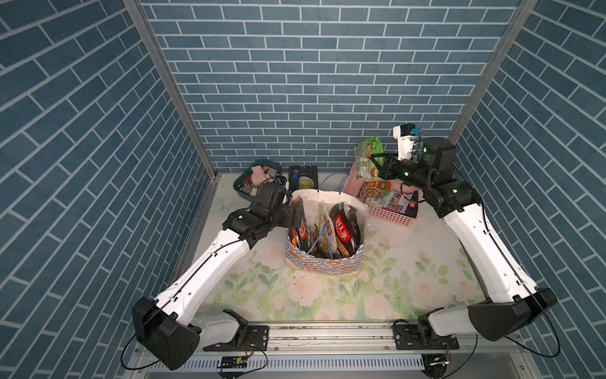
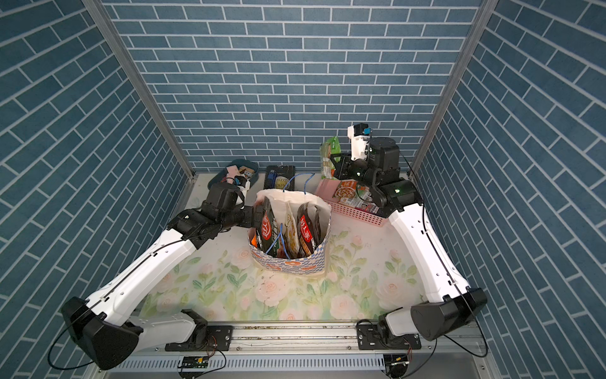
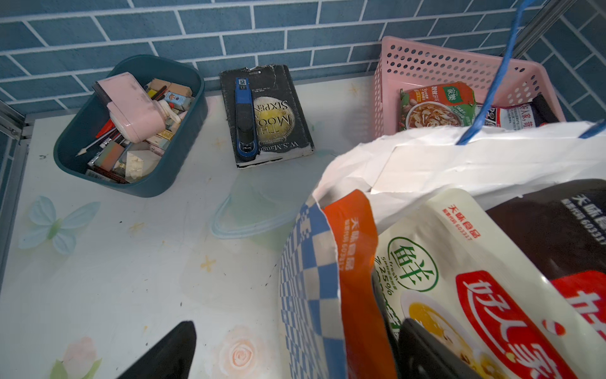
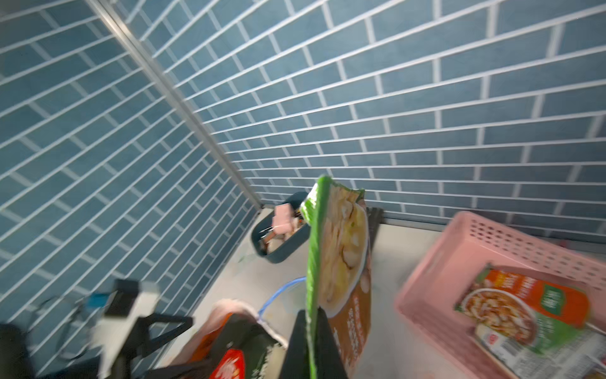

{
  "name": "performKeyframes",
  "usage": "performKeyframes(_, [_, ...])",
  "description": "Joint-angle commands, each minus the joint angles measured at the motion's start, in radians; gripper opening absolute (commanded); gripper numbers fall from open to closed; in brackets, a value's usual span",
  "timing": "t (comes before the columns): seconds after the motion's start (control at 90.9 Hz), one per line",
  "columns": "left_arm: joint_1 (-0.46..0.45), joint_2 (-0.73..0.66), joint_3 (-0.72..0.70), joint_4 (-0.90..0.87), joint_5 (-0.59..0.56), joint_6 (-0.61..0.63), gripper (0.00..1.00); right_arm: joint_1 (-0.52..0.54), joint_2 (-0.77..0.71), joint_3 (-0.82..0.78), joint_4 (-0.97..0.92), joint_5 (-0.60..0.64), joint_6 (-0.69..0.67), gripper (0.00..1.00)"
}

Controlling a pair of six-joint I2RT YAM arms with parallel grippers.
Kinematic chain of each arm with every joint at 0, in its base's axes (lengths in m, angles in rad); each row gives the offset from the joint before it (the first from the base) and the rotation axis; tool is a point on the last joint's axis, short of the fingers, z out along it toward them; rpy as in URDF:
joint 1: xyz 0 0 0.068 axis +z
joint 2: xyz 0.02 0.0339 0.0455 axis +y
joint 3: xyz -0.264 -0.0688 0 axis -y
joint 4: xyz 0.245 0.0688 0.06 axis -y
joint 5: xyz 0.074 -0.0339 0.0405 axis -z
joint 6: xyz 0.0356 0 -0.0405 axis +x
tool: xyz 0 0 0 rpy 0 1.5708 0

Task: Place the condiment packets inside the bag
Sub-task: Pick up the condiment packet from the storage box, then place the condiment packet in the paper bag.

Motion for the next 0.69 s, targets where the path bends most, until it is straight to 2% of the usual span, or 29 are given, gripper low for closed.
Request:
performKeyframes(0.0, [0.008, -0.026, -0.026, 0.034, 0.012, -0.017, 1.00, 0.083, -0.032, 0.017, -0.018, -0.096, 0.015, 0.00])
performKeyframes(0.143, [0.010, -0.047, -0.049, 0.045, 0.012, -0.026, 1.00, 0.203, -0.024, -0.010, 0.107, -0.156, 0.071, 0.00])
performKeyframes(0.33, [0.012, -0.069, -0.067, 0.044, 0.012, -0.031, 1.00, 0.306, 0.043, -0.007, 0.117, -0.164, 0.077, 0.00])
performKeyframes(0.682, [0.016, -0.065, -0.075, 0.047, 0.016, -0.024, 1.00, 0.338, 0.029, -0.125, 0.008, -0.077, 0.119, 0.00])
